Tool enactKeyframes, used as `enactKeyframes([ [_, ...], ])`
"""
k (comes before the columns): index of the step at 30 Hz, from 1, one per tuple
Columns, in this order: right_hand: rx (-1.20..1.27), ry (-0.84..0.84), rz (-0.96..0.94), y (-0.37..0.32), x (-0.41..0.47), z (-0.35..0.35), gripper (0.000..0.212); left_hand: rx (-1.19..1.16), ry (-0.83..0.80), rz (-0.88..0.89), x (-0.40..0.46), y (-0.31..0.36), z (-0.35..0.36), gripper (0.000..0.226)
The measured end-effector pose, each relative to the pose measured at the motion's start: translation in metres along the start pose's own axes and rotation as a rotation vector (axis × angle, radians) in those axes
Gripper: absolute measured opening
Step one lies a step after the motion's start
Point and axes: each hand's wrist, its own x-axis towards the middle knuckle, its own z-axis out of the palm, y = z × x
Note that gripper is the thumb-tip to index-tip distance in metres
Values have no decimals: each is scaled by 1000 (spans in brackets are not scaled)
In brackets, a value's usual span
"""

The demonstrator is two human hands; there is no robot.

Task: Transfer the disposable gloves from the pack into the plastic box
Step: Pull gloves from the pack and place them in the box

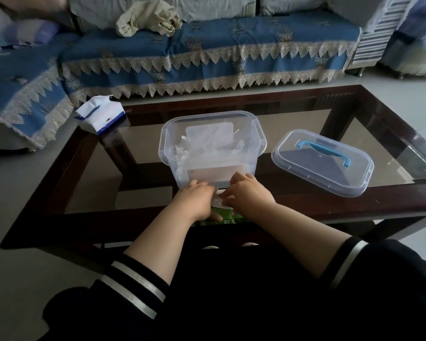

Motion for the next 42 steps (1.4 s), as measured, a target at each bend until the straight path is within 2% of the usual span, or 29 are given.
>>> enactKeyframes([
  [6,-151,8,-49,-4,2,1,23,-35,-5,-31,-1,1,1,77],
  [12,-1,38,-36,2,1,2,21,-130,-36,-43,1,-1,0,82],
  [20,-132,63,-55,-5,-1,2,22,-209,-47,-62,3,-1,4,82],
  [28,173,133,-23,6,0,0,11,-233,-39,-43,2,-2,3,66],
  [33,266,61,-12,8,-2,-6,21,-245,-45,-30,4,-3,3,67],
  [35,215,17,-6,5,-2,-4,28,-243,-40,-19,5,-4,5,72],
  [38,160,49,-20,-3,-1,-2,15,-269,-53,-24,7,-6,8,79],
  [42,429,54,70,-2,-2,-9,9,-290,-43,-25,10,-9,13,74],
])
